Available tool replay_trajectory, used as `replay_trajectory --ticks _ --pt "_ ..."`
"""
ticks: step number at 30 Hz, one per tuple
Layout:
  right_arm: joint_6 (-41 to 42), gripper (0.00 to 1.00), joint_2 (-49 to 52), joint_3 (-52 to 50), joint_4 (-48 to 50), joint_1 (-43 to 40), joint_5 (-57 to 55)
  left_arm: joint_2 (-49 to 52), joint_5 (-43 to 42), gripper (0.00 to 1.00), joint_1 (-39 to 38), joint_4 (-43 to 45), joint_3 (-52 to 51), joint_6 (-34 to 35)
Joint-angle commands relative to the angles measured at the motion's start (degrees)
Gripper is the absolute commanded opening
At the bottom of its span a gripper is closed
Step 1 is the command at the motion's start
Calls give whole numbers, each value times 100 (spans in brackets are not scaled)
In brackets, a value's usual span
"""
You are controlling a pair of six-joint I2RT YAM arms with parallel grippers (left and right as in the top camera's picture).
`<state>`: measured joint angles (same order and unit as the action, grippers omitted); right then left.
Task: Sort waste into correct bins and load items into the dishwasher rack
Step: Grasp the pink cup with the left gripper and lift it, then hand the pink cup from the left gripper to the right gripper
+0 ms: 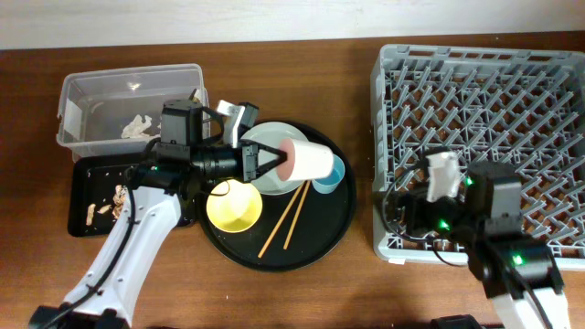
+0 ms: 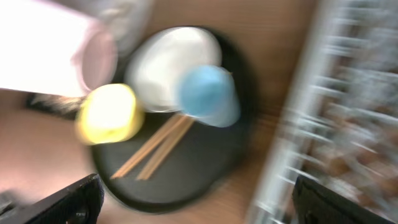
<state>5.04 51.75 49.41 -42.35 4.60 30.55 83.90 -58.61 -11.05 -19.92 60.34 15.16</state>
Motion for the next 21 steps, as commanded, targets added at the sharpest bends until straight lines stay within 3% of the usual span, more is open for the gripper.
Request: replay_trajectory --ticks 1,5,17,21 --pt "-625 98 498 118 339 26 2441 334 -1969 0 -138 195 79 216" --pt "-826 98 1099 118 855 26 3709 428 -1961 0 -420 260 76 216" --pt "-822 100 1709 118 1971 26 5246 428 -1941 0 -638 343 79 219" --pt "-820 90 1709 118 1971 26 5243 428 -1939 0 -638 343 79 221"
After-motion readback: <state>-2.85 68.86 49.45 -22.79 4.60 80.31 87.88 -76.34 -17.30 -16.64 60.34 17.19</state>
